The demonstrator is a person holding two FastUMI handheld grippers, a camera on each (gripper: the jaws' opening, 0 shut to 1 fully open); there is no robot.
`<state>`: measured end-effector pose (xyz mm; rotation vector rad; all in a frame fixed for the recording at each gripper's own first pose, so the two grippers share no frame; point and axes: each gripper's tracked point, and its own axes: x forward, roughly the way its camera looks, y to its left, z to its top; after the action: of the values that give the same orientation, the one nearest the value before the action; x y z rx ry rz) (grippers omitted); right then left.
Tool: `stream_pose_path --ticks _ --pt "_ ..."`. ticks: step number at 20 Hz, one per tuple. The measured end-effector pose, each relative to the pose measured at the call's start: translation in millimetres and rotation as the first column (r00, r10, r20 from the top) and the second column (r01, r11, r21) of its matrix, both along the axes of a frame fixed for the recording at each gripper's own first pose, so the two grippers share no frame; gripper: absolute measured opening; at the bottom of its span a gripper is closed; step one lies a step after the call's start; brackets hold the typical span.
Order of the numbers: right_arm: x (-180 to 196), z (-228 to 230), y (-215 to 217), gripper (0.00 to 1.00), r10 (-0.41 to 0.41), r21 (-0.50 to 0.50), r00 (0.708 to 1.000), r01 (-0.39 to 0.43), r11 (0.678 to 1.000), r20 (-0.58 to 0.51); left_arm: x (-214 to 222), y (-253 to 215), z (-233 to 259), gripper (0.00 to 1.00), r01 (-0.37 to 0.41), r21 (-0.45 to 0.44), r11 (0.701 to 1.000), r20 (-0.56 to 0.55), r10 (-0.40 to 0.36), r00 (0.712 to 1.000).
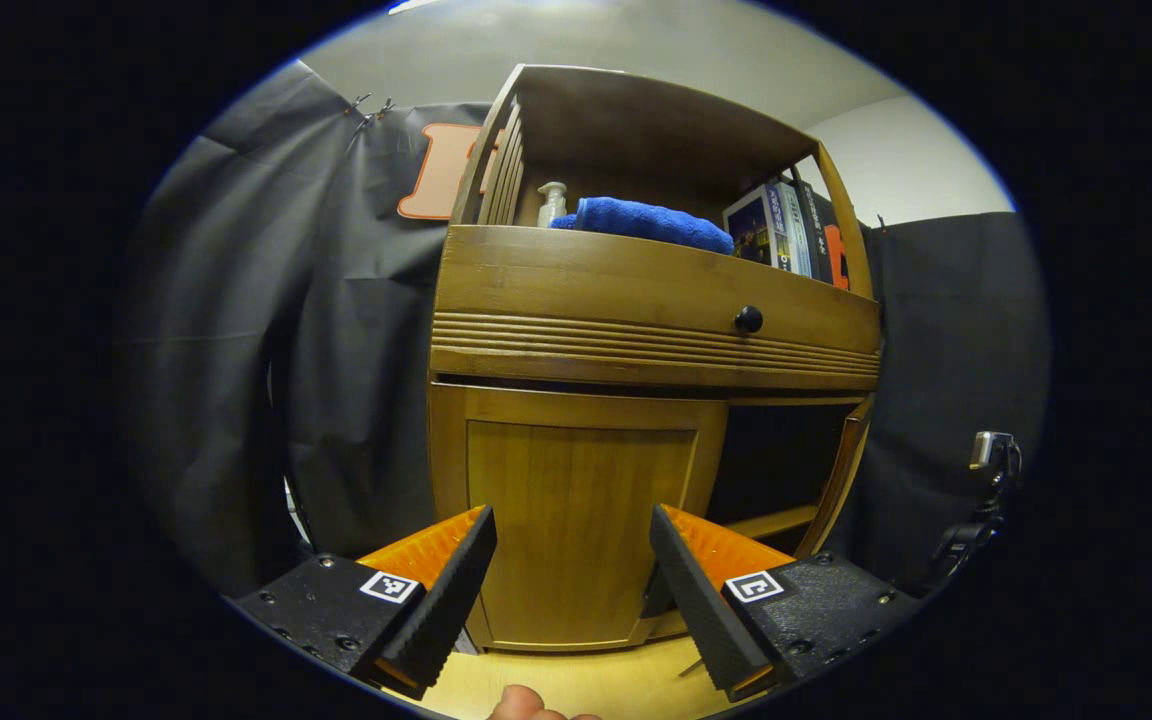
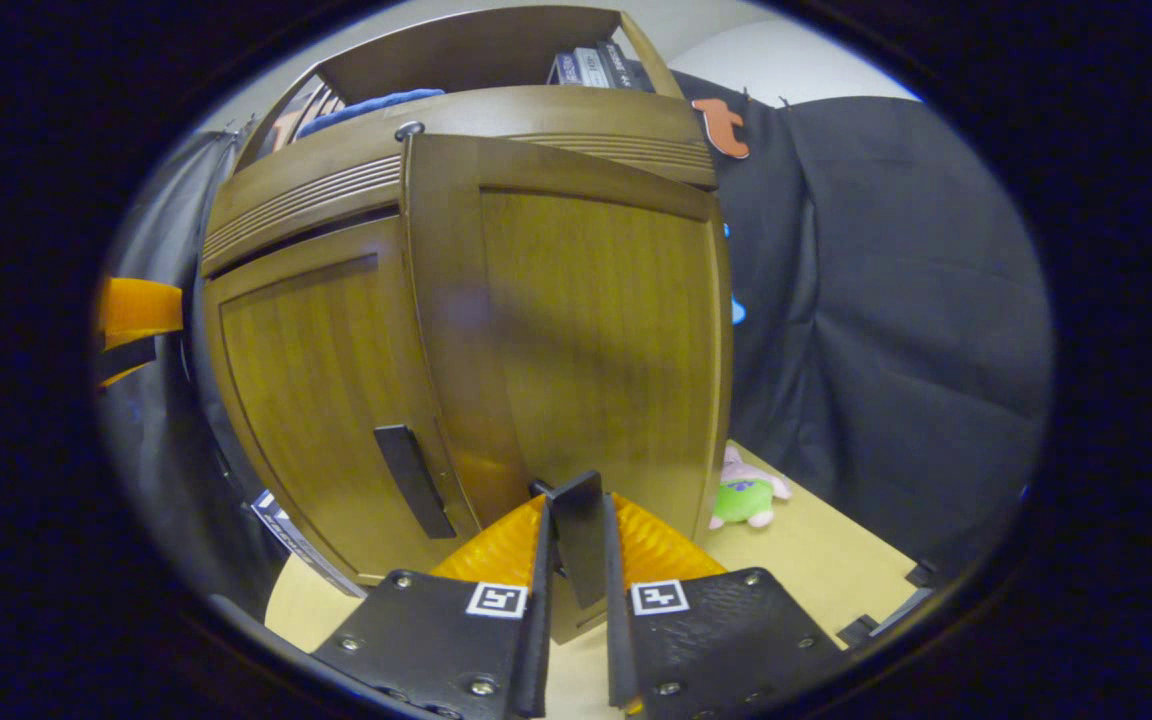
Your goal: Open the right door of the double-door shoe cabinet with the right hand, and open the left door with the left hand.
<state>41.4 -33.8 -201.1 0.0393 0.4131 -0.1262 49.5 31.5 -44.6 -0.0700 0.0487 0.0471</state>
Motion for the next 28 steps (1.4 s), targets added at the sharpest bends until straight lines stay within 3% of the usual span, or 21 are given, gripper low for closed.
stream_pose_path --ticks 14,15,20,28 --pt "-38 11 -53 0.24 -0.115 -0.046 0.993 0.115 0.992 0.001 -9 -23 -7 0.96 0.041 0.001 0.999 -0.02 -0.041 0.999" --pt "-40 12 -56 0.24 -0.122 -0.044 0.993 0.122 0.992 0.0 -8 -26 -8 0.99 0.046 0.001 0.999 -0.023 -0.046 0.999" --pt "-52 15 -75 0.24 -0.159 -0.062 0.987 0.159 0.985 0.001 -7 -38 -11 0.96 0.076 -0.009 0.997 -0.035 -0.076 0.996" --pt "-68 18 -115 0.24 -0.263 -0.07 0.965 0.263 0.962 0.013 -9 -48 -19 0.96 0.101 -0.015 0.995 -0.048 -0.102 0.994"
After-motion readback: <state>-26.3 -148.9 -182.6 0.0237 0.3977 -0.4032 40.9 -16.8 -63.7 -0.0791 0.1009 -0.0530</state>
